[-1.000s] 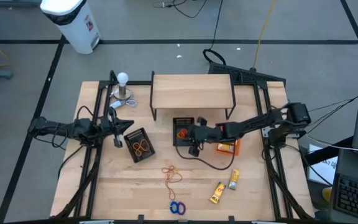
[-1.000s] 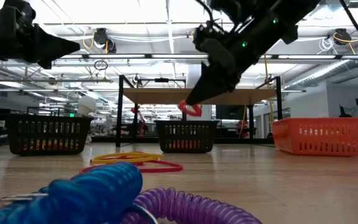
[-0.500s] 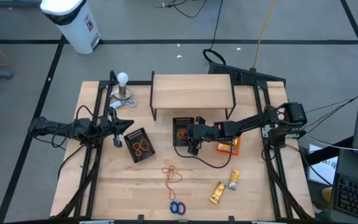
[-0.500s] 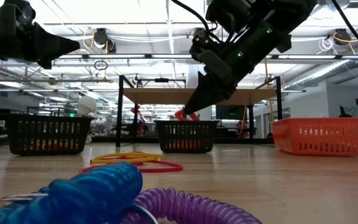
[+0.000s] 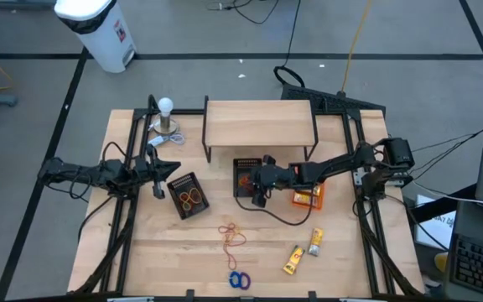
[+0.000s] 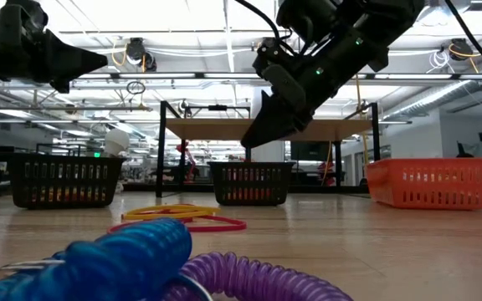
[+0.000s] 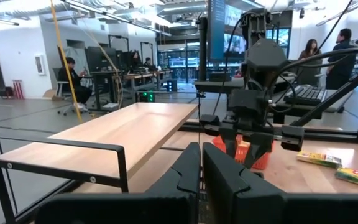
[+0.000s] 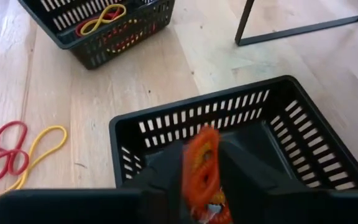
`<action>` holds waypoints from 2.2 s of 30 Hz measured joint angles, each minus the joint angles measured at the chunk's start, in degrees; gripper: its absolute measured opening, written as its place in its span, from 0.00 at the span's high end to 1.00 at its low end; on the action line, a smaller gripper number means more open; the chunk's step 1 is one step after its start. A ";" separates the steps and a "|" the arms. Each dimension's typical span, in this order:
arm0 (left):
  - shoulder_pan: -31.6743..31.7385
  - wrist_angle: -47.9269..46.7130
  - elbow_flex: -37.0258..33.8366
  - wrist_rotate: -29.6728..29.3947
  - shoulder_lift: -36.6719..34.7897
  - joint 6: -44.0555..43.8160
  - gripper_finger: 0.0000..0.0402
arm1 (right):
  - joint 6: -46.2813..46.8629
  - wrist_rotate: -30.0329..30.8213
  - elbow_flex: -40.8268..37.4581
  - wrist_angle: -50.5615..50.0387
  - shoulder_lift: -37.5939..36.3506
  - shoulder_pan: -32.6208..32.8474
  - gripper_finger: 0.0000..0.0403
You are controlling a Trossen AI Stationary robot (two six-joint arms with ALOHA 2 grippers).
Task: Pick & Place Office Desk Supplies
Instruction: Put the crayon box into orange basket
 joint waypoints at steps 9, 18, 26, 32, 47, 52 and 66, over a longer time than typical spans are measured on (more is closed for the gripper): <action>0.00 -0.86 0.00 0.00 0.00 -1.12 0.95 | -4.98 -0.11 -0.13 -0.43 -8.50 1.06 0.63; -0.02 -0.53 0.00 -0.57 0.00 -0.52 0.95 | -14.14 -0.04 -5.43 -1.05 -36.59 4.03 0.78; -0.13 -1.40 -0.02 1.37 0.00 -0.55 0.95 | -14.64 3.52 -14.38 -5.92 -56.78 5.46 0.97; -0.15 -6.31 2.74 3.45 0.00 -3.87 0.95 | -15.42 3.00 -21.74 -5.83 -66.11 5.46 1.00; 0.75 -14.86 9.81 1.55 -0.24 0.44 0.99 | -11.74 -7.48 -34.62 0.31 -80.68 2.60 1.00; 1.99 -14.33 9.81 1.48 -0.23 0.29 0.99 | -9.48 -6.33 -39.76 4.11 -83.21 1.80 1.00; 2.60 -13.49 9.77 1.35 -0.24 1.90 0.98 | -9.67 -5.89 -52.37 14.91 -88.71 1.79 1.00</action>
